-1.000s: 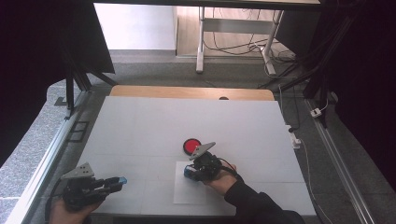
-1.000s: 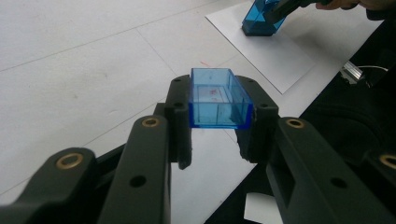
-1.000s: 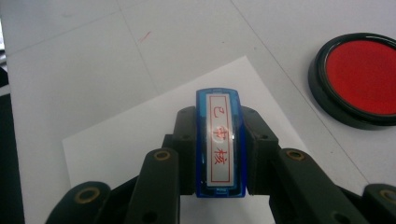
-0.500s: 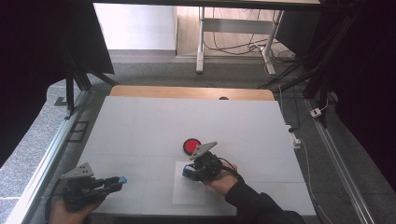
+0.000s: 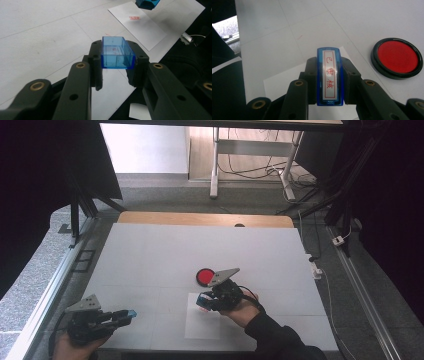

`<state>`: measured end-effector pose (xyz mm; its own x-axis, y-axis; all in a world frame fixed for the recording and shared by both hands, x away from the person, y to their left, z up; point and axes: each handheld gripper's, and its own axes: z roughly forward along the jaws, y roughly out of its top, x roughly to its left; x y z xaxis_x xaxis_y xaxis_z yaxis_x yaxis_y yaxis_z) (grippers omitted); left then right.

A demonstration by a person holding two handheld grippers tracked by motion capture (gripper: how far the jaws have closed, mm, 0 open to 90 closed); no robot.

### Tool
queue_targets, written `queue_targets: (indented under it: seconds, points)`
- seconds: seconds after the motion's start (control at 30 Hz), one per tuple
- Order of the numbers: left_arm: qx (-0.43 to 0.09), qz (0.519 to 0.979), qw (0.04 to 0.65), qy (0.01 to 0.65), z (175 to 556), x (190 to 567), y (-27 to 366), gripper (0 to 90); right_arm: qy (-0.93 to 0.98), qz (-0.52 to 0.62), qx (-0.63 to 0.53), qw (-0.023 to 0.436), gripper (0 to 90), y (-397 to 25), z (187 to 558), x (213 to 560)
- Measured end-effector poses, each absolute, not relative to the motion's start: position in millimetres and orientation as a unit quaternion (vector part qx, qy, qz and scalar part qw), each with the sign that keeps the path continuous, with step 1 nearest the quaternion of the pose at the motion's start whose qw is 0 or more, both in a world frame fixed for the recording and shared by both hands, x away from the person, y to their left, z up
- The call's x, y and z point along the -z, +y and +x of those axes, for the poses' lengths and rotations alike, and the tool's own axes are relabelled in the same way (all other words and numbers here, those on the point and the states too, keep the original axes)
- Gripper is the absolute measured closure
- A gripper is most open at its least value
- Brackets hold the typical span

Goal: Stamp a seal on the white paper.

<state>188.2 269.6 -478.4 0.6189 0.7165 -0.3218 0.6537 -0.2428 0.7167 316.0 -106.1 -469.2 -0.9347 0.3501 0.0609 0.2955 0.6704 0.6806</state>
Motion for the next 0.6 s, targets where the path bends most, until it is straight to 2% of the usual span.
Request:
queue_targets:
  seconds: [0.6]
  points:
    - [-0.037, 0.793, 0.431, 0.429, 187.3, 477.0, 266.0, 68.1, 0.906, 0.163, -0.390, 0.042, 71.0, -109.1, 310.4, 447.9]
